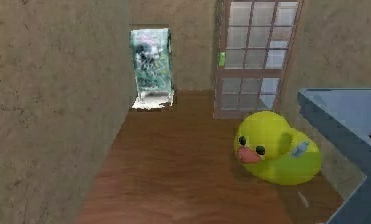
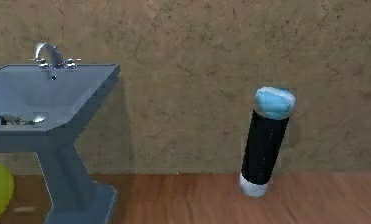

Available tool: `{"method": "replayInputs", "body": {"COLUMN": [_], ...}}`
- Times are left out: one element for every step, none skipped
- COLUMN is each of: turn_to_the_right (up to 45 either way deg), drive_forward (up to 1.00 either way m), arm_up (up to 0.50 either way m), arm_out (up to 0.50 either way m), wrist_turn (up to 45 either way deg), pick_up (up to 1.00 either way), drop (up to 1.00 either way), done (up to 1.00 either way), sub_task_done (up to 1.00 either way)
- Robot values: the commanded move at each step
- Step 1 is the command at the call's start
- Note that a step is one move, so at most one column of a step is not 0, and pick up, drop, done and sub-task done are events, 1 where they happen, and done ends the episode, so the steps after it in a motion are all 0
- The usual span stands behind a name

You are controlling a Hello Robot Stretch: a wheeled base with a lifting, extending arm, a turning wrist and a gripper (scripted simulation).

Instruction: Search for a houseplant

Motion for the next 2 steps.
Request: {"method": "replayInputs", "body": {"turn_to_the_right": [0.0, 3.0], "drive_forward": [1.0, 0.0], "arm_up": [0.0, 0.0], "arm_out": [0.0, 0.0], "wrist_turn": [0.0, 0.0], "pick_up": [0.0, 0.0], "drop": [0.0, 0.0], "done": [0.0, 0.0], "sub_task_done": [0.0, 0.0]}}
